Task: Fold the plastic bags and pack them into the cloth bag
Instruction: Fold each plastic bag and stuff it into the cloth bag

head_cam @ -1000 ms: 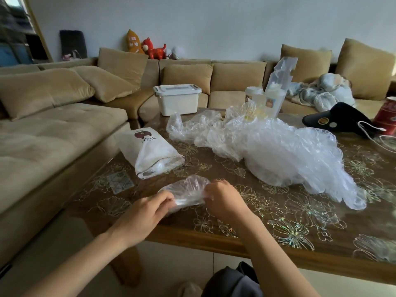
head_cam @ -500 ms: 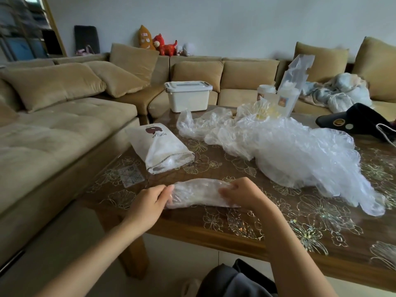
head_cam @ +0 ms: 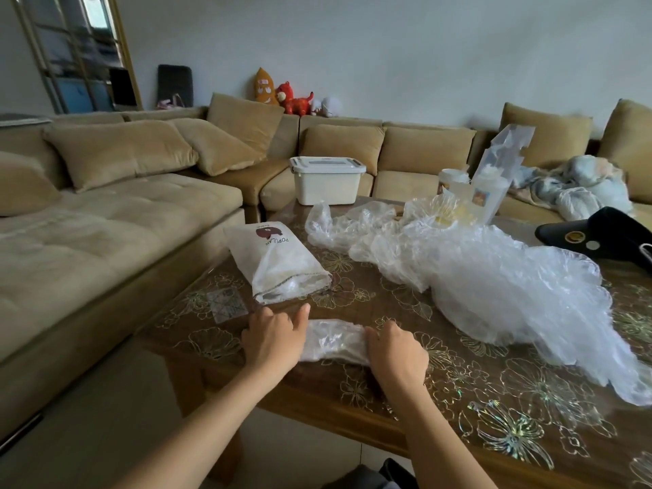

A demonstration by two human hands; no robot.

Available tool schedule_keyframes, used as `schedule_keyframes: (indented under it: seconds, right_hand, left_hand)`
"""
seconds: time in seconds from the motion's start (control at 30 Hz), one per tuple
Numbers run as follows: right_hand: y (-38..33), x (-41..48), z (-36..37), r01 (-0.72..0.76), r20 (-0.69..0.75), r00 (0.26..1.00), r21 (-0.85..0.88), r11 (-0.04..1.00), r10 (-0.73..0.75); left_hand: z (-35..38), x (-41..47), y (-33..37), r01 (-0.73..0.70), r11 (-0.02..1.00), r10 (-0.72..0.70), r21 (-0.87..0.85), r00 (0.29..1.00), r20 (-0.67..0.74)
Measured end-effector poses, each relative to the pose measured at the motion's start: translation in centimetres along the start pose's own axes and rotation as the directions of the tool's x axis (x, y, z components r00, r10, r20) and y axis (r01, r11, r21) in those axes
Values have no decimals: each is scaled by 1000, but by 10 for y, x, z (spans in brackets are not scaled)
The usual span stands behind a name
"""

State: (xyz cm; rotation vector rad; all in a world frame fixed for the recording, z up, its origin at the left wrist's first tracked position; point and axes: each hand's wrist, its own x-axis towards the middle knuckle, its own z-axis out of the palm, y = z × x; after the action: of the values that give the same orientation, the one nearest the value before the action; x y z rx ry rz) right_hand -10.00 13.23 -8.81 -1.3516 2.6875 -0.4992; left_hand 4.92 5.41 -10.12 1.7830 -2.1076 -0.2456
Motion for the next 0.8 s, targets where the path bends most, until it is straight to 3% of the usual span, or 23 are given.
schedule_keyframes:
  seconds: [0.13,0.23,0.37,0.5,0.6,0.63,0.7,0.73,0.77,0.8]
  right_hand:
    - [2,0,1,1,-10,1000,24,1000,-1]
    - [6,0,-1,-3,-22,1000,45,999,4]
    - [5,-7,-3,31,-38,999,29,999,-30]
    - [-4,-15,-6,47,-59,997,-13,999,-48]
    - [-14,-10,-24,103,-111,990,189,976,-83]
    - [-19,-9,-33,162,-100,986,374,913,-134]
    - [-34,-16,-56,190,12,946,787,587,-322]
    - [-44,-22,-64,115,94,888,902,416,-449]
    - [-53,-27,-68,45,172,804,937,346,-569]
    - [-61,-32,-68,17,231,700,941,339,-676]
  left_hand:
    - [-4,4,11,87,931,-71,-355,996,59]
    - [-5,0,15,41,861,-71,-506,997,-42]
    - [-15,-5,-1,-70,929,-4,-362,980,-200]
    - [-36,-8,-18,-150,958,95,-246,971,-221]
    - [-69,-5,-23,-278,931,233,-238,952,-199]
    - [-84,-5,-25,-347,910,316,-227,935,-161]
    - [-113,-7,-25,-483,845,480,-229,874,-74]
    - [-126,-9,-25,-529,815,534,-239,844,-48]
    - [-138,-12,-25,-552,793,562,-257,826,-38]
    - [-149,-14,-25,-563,779,578,-277,816,-31]
